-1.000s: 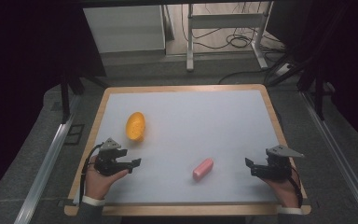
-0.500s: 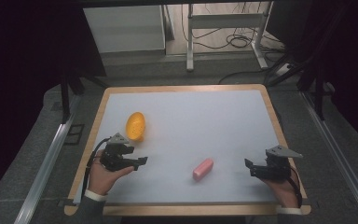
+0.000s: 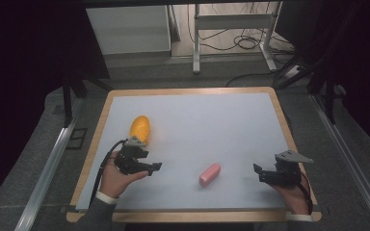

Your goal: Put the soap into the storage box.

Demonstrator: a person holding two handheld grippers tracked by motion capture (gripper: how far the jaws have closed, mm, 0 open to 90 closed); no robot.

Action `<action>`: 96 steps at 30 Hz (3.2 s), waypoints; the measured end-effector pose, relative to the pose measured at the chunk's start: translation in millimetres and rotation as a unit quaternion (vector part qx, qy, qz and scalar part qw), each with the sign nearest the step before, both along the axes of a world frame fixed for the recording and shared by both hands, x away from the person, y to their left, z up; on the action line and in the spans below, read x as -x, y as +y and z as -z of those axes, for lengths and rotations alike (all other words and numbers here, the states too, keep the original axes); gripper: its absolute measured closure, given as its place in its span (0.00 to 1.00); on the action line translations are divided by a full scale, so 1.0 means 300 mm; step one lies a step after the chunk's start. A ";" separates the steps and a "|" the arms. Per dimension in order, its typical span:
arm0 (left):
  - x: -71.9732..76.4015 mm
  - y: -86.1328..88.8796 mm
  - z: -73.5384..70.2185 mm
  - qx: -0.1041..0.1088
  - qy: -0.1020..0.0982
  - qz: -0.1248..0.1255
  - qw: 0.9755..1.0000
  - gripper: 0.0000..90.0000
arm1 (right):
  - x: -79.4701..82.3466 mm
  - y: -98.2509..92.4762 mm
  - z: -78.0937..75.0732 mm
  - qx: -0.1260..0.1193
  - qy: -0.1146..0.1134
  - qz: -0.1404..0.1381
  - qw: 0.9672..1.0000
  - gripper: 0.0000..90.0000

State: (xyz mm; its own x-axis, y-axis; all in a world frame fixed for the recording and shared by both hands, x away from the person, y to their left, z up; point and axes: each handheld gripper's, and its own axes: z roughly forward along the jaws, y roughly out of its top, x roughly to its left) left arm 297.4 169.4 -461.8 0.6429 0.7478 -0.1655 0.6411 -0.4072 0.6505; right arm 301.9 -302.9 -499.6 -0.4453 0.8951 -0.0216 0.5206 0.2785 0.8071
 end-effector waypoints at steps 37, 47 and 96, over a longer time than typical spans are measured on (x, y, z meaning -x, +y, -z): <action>-0.067 -0.235 0.006 -0.029 0.032 0.068 0.997 0.31 | -0.003 -0.008 0.007 0.008 0.003 0.005 1.000 0.10; -0.075 -0.279 0.021 -0.033 0.039 0.081 0.995 0.31 | -0.002 -0.008 0.009 0.011 0.005 0.007 1.000 0.10; -0.076 -0.531 0.023 -0.061 0.059 0.150 0.985 0.32 | -0.007 -0.008 0.026 0.026 0.011 0.008 1.000 0.10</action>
